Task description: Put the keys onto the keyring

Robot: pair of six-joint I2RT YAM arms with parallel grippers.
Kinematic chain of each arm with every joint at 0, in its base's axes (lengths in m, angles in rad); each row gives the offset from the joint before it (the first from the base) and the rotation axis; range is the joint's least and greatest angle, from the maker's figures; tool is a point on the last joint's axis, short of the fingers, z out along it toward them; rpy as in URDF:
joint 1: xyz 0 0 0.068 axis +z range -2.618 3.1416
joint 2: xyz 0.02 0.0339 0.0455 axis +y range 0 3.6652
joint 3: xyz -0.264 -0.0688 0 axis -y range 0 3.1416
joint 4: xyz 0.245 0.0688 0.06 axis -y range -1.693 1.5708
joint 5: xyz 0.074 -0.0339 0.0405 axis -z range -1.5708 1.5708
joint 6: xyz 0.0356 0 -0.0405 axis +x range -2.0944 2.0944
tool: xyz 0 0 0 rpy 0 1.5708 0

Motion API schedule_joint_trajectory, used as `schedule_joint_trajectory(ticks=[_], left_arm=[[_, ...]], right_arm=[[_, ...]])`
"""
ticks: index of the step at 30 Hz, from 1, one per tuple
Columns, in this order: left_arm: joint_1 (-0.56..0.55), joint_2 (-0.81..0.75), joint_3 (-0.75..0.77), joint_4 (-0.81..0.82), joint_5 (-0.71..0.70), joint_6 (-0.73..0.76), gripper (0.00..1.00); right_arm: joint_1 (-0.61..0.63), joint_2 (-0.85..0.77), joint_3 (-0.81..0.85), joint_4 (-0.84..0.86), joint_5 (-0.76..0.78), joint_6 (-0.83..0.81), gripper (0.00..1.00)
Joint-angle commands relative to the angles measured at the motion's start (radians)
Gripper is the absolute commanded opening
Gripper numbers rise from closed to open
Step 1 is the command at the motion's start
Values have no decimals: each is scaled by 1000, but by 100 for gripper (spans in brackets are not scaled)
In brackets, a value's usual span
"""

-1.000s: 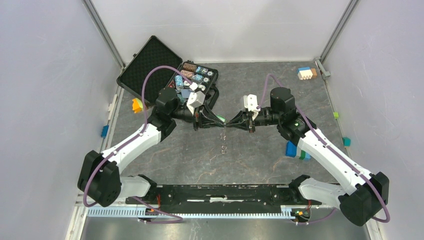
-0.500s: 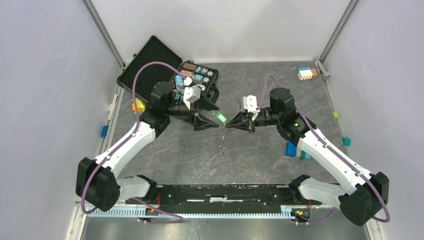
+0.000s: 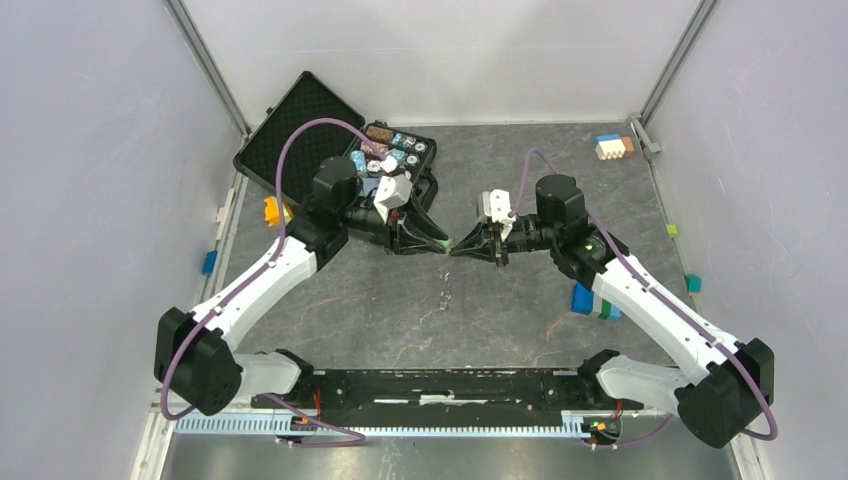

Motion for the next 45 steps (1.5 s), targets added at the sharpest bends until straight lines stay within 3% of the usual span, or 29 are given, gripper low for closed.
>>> schedule_joint_trajectory(ticks=[1,7,16,24,28,38,45], left_arm=[[-23,15,54,-168,11,165,38],[-39,18,56,-253,-30,269,37],[-39,10,48,-258,-45,286,24],[-42,16,54,-258,-51,288,2],[-41,8,64,-270,-71,281,2],[-89,16,204,-564,-223,411,2],[-130,34,257,-616,-321,393,2]], right_arm=[[0,-2,48,46,-21,17,0],[1,-2,46,46,-29,17,0],[0,-6,42,45,-29,13,0],[0,2,28,62,-29,19,0],[0,2,12,71,-28,21,0],[2,8,-41,87,37,7,3],[3,14,-60,109,19,25,6]])
